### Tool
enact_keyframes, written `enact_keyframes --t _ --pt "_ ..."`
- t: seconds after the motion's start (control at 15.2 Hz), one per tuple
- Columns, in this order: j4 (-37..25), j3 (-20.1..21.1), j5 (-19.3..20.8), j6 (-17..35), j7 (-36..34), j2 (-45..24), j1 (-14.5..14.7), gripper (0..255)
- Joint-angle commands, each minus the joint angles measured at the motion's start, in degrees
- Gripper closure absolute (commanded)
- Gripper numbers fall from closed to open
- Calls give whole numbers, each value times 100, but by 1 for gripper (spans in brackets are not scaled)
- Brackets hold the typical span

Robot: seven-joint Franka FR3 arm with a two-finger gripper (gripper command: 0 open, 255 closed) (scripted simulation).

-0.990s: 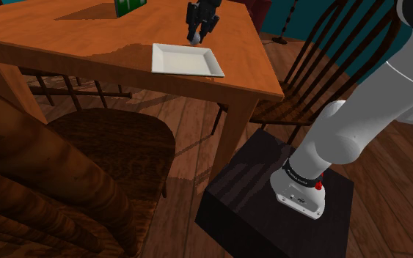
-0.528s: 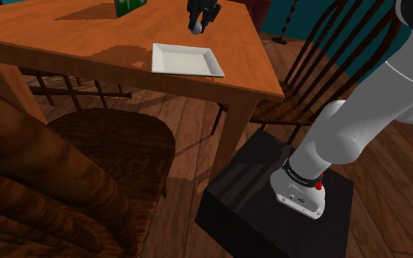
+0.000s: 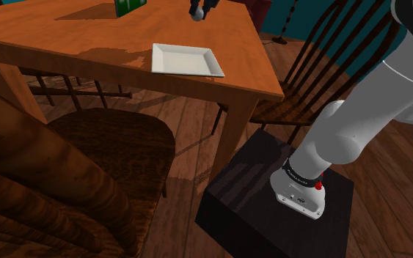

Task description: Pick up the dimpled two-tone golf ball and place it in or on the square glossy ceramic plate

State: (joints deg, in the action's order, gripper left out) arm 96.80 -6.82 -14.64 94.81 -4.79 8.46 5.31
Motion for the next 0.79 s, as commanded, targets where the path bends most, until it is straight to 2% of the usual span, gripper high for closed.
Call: enact_keyframes --t 0.0,0.73 --pt "-222 -15 -3 -170 -20 -55 -7 255" --pt "877 841 32 204 -1287 999 461 255"
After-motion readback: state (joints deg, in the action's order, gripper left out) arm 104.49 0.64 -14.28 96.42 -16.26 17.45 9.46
